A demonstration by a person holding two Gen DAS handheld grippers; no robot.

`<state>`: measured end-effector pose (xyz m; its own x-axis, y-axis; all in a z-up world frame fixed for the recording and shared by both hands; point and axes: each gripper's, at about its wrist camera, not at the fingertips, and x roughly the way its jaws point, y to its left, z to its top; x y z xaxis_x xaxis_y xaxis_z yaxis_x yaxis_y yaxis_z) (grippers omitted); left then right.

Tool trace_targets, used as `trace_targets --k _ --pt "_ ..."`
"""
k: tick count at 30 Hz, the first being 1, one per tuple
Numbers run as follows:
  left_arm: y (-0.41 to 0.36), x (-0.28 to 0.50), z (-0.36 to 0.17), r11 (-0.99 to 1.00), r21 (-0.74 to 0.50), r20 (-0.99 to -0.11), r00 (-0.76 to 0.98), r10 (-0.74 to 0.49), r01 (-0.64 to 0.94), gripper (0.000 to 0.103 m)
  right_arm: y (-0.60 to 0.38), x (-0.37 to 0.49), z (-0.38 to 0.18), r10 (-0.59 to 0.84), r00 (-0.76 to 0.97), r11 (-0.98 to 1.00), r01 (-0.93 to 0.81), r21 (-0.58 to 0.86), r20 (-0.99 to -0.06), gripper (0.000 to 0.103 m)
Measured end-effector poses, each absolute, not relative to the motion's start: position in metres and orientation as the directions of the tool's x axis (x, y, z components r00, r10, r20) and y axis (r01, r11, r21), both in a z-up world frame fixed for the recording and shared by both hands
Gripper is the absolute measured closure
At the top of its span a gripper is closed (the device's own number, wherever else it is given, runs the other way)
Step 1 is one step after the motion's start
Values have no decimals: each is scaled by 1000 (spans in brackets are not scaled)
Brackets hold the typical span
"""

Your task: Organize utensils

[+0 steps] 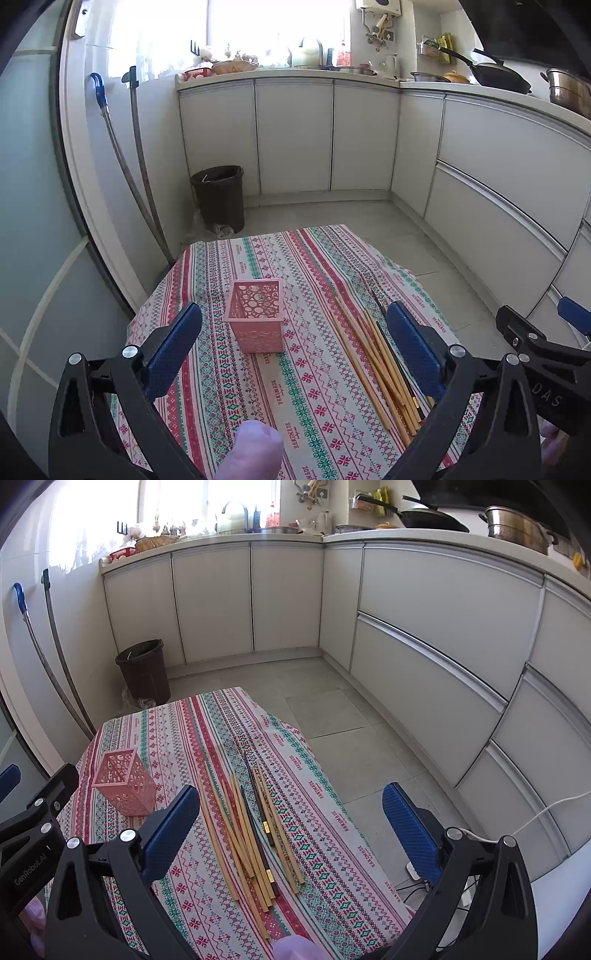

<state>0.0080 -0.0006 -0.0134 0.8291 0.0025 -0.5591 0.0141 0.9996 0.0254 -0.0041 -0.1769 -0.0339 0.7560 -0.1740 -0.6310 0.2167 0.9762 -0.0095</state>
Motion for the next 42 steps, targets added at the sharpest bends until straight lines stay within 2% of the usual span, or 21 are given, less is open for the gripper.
trace_targets --k 42 --pt "1 11 -18 999 31 -576 818 15 4 7 -177 -1 -41 -170 740 976 218 -7 -651 7"
